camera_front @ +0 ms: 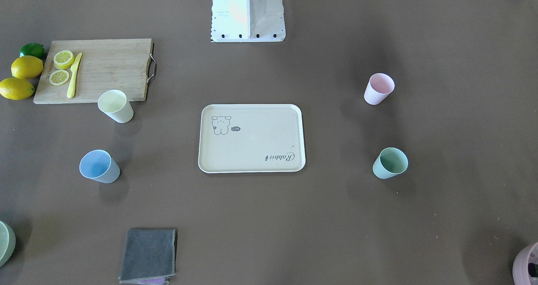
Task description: Place all cups on tray
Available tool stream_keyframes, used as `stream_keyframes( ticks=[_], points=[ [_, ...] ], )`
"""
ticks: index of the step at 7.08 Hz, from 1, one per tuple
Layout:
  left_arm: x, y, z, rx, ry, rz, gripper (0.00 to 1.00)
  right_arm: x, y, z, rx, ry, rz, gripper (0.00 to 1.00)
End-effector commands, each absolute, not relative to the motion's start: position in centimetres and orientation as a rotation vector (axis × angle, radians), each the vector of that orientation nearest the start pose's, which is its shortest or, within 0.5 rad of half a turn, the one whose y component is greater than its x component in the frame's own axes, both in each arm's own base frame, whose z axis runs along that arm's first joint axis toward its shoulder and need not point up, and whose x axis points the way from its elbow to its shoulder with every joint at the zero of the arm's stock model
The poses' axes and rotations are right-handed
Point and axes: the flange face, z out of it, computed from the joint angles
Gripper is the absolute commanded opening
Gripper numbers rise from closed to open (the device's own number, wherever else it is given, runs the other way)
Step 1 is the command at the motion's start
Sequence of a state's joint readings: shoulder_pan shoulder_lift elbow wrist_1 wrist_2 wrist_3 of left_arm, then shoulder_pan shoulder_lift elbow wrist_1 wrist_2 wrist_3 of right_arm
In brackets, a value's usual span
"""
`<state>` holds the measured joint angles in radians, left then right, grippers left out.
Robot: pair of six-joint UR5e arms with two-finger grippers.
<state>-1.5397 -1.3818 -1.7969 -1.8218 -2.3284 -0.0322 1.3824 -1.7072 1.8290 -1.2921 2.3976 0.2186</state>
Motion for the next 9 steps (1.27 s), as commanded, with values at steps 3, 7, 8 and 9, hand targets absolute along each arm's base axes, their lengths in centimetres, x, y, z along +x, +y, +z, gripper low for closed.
stream_keyframes(
  ticks=[3, 7, 8, 9],
  points=[
    [1.6, -44.1, 58.0, 0.224, 0.814, 0.050, 0.97, -7.0, -47.0, 53.3, 0.165, -0.899, -0.122, 1.00],
    [15.7, -42.7, 48.9, 0.133, 0.875, -0.036, 0.98, -17.1, -45.2, 46.1, 0.082, -0.951, -0.104, 1.00],
    [17.6, -42.1, 48.5, 0.113, 0.877, -0.021, 0.98, -19.7, -44.1, 44.7, 0.070, -0.947, -0.113, 1.00],
    [19.9, -41.5, 47.7, 0.116, 0.861, -0.029, 0.97, -21.6, -43.5, 44.4, 0.067, -0.933, -0.134, 1.00]
  ],
)
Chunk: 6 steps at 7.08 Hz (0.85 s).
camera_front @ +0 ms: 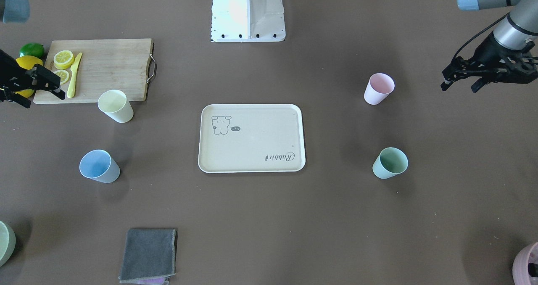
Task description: Place all cups on tray
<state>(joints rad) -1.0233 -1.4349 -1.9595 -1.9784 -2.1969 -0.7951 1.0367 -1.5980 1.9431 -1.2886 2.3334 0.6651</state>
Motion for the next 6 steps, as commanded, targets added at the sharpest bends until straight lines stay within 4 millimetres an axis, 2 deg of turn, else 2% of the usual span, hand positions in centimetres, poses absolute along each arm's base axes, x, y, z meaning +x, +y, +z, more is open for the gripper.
stream_keyframes(
  ticks=[1, 2, 3, 4, 5, 6],
  points=[
    [22.2, -40.4, 46.8, 0.085, 0.876, -0.026, 0.97, -22.9, -43.1, 44.2, 0.061, -0.934, -0.159, 1.00],
    [23.4, -39.9, 46.5, 0.082, 0.873, -0.013, 0.97, -23.8, -42.7, 44.2, 0.057, -0.925, -0.166, 0.99],
    [24.5, -39.5, 46.4, 0.087, 0.863, 0.000, 0.97, -25.7, -43.0, 43.4, 0.070, -0.909, -0.161, 0.98],
    [25.2, -39.3, 46.0, 0.086, 0.869, 0.008, 0.97, -27.6, -42.4, 43.6, 0.060, -0.888, -0.164, 0.97],
    [27.2, -38.8, 44.8, 0.059, 0.891, -0.004, 0.97, -29.1, -42.7, 43.6, 0.062, -0.875, -0.161, 0.93],
    [29.8, -37.9, 44.0, 0.035, 0.902, 0.005, 0.97, -30.0, -43.2, 44.2, 0.052, -0.865, -0.162, 0.83]
  ],
)
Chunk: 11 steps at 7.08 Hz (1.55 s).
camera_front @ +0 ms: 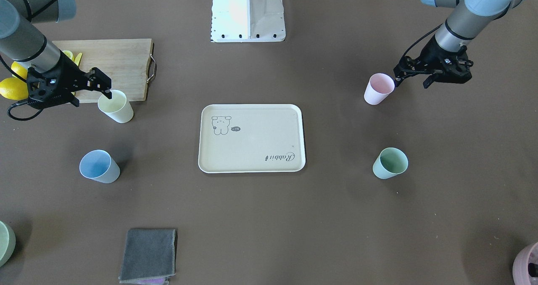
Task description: Place all cups on tray
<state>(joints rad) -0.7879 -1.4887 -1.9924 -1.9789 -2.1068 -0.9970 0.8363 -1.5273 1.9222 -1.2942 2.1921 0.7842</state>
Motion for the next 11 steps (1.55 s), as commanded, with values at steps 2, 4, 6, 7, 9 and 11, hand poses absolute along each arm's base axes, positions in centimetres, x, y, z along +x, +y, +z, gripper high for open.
stream_keyframes(
  ticks=[2, 4, 6, 7, 9, 11],
  points=[
    [31.8, -37.0, 45.3, 0.040, 0.860, 0.023, 0.82, -30.7, -43.4, 44.8, 0.043, -0.855, -0.165, 0.07],
    [31.9, -37.0, 46.4, 0.032, 0.838, 0.016, 0.06, -30.8, -43.3, 44.7, 0.033, -0.862, -0.172, 0.00],
    [32.0, -37.1, 46.0, 0.028, 0.845, 0.026, 0.00, -30.8, -43.1, 44.3, 0.016, -0.879, -0.179, 0.00],
    [31.9, -37.2, 45.4, 0.029, 0.858, 0.029, 0.00, -30.8, -43.0, 44.1, 0.009, -0.887, -0.183, 0.00],
    [32.8, -38.0, 41.2, -0.010, 0.920, 0.040, 0.00, -30.8, -44.5, 40.9, 0.000, -0.934, -0.180, 0.00],
    [39.0, -43.0, 29.8, -0.016, 0.888, -0.013, 0.00, -34.6, -46.5, 33.2, -0.007, -0.960, -0.127, 0.00]
  ],
)
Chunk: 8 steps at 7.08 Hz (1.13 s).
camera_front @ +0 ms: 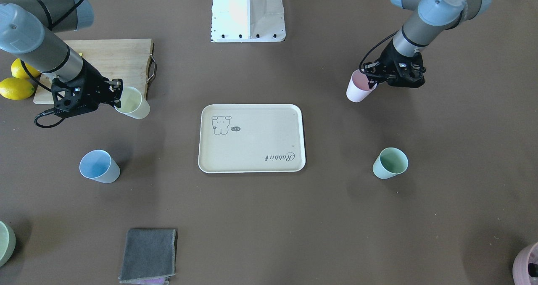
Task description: Place all cups on tray
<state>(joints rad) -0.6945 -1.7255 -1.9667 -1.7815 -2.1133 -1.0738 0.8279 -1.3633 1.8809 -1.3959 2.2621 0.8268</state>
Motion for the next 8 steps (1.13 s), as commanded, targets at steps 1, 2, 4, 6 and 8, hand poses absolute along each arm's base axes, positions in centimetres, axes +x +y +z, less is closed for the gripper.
stream_keyframes(
  ticks=[1, 2, 4, 6, 8],
  points=[
    [41.6, -44.6, 26.7, -0.006, 0.882, -0.043, 0.00, -37.7, -46.0, 30.8, 0.011, -0.957, -0.110, 0.00],
    [44.9, -44.4, 25.5, -0.014, 0.876, -0.030, 0.00, -41.6, -46.4, 28.4, 0.039, -0.945, -0.095, 0.00],
    [49.0, -45.9, 23.7, -0.010, 0.858, -0.053, 0.00, -46.2, -46.2, 26.6, 0.029, -0.937, -0.089, 0.00],
    [51.1, -45.9, 23.6, -0.003, 0.861, -0.057, 0.00, -47.3, -45.8, 26.5, 0.032, -0.933, -0.100, 0.00],
    [51.6, -46.0, 23.9, -0.003, 0.862, -0.060, 0.51, -47.6, -45.8, 26.3, 0.033, -0.934, -0.101, 0.33]
  ],
)
